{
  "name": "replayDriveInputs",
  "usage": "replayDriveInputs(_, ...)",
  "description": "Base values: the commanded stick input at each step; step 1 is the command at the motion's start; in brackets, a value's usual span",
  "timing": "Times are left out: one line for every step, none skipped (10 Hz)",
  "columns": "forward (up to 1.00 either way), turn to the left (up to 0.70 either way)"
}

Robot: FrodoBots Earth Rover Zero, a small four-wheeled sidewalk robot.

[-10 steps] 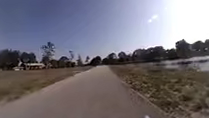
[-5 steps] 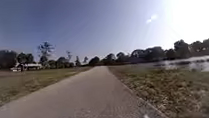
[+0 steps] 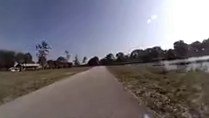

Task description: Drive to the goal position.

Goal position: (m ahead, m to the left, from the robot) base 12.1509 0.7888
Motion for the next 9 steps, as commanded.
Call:
replayDriveInputs(1.0,0.39)
replayDriveInputs(1.0,0.24)
replayDriveInputs(1.0,0.05)
replayDriveInputs(1.0,0.03)
replayDriveInputs(1.0,0.03)
replayDriveInputs(1.0,0.03)
replayDriveInputs(1.0,0.26)
replayDriveInputs(1.0,0.4)
replayDriveInputs(1.0,0.4)
